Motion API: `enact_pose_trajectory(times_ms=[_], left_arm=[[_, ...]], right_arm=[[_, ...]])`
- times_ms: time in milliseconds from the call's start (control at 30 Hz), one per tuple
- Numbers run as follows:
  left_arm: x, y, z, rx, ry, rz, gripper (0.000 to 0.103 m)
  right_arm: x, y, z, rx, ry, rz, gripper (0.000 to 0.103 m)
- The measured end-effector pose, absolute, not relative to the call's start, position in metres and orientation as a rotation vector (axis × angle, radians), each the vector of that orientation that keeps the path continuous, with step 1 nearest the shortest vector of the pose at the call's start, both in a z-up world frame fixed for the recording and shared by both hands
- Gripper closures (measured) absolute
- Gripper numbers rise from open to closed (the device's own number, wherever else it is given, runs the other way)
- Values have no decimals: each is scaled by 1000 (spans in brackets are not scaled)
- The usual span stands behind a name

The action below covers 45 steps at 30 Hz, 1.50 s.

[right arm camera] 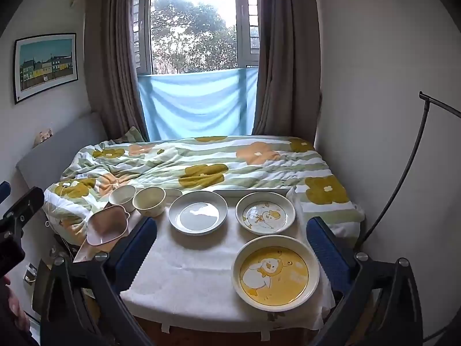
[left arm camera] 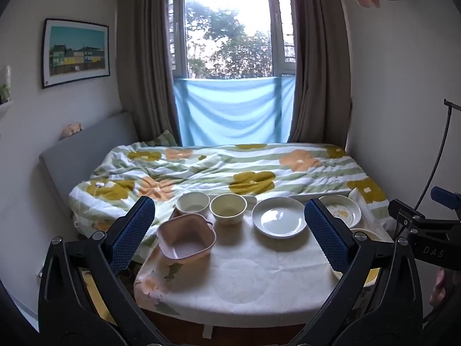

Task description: Organize plates and bowls

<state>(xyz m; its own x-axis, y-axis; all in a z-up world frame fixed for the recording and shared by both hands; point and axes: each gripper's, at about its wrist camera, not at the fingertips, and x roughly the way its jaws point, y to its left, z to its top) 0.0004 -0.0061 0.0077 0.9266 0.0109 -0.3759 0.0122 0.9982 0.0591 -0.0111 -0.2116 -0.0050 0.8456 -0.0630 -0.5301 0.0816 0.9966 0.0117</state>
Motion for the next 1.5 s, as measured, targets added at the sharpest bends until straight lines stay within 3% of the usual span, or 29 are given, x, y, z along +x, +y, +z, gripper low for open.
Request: enact_pose_trajectory(times_ms=[1500], left_arm=[[7, -7, 3, 66, 400, 20, 0]], right_arm=[[-4, -205, -13, 23, 565, -69, 0]])
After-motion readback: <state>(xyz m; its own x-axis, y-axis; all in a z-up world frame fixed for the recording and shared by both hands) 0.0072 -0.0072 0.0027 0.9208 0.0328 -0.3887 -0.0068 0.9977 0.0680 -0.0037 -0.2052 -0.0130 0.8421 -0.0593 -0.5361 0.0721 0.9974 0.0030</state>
